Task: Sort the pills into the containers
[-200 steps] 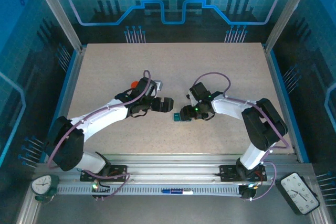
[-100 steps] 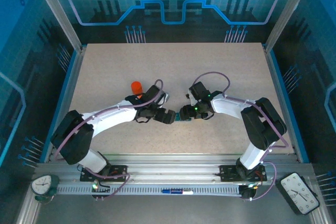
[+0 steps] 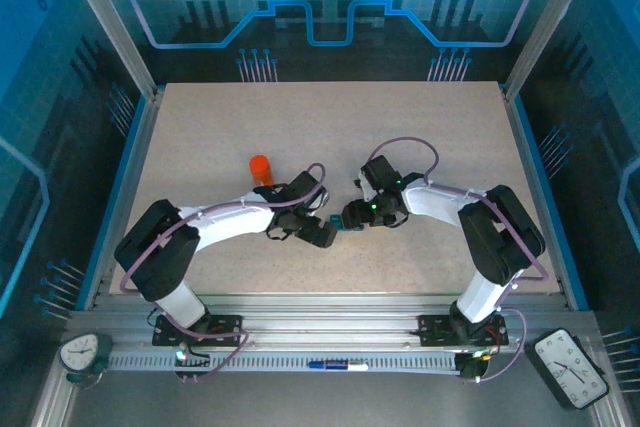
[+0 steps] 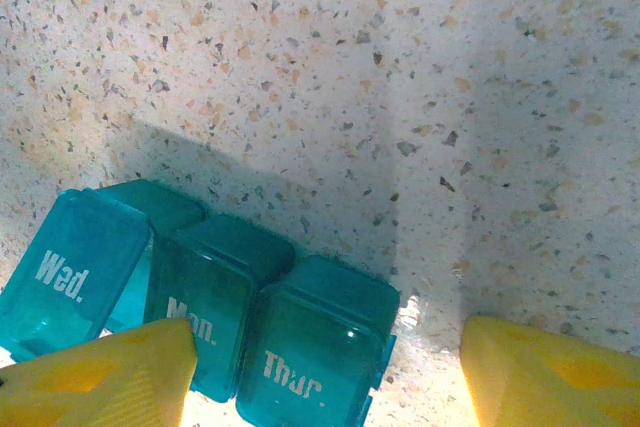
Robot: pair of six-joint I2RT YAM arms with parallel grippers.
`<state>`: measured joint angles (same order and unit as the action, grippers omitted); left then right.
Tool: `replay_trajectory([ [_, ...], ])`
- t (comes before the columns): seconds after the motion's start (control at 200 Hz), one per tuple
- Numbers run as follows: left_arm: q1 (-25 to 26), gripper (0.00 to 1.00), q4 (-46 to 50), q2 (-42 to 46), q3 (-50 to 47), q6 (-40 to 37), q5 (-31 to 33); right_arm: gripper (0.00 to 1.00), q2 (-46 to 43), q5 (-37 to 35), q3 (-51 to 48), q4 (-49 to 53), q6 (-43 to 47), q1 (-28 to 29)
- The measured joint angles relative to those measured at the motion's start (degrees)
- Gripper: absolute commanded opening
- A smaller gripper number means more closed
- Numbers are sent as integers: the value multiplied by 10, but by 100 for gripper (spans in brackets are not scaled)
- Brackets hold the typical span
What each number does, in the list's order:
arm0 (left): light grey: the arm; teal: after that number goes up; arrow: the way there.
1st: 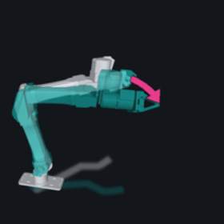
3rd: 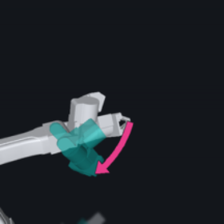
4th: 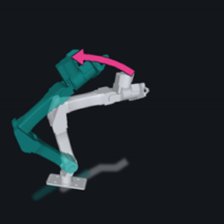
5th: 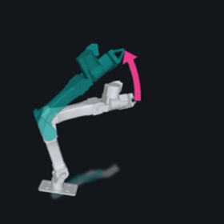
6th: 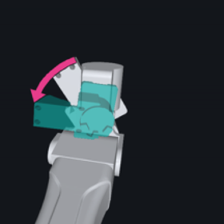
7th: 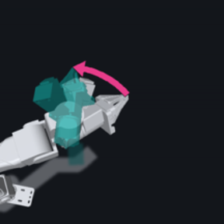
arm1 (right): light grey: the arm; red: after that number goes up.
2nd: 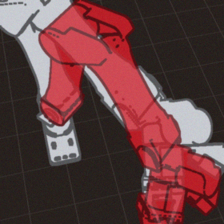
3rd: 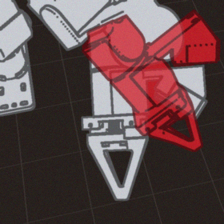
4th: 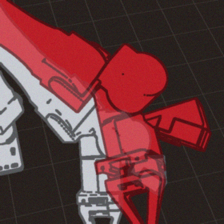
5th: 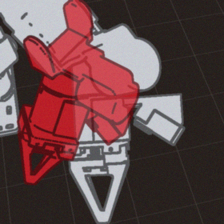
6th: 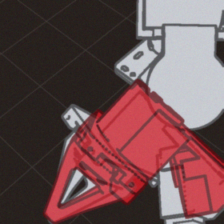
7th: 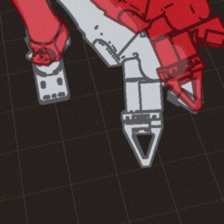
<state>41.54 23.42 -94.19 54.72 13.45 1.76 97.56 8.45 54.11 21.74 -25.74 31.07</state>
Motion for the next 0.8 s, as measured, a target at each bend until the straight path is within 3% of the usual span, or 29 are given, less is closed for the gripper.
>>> replay_trajectory([
  [0.435, -2, 99, -15, -41, 35, -3, 29, 70, 2, 7, 0, -2, 0, -4],
  [0.8, -37, 99, -17, -70, 90, -3, 34, 70, 2, 7, 0, -3, 0, -4],
])
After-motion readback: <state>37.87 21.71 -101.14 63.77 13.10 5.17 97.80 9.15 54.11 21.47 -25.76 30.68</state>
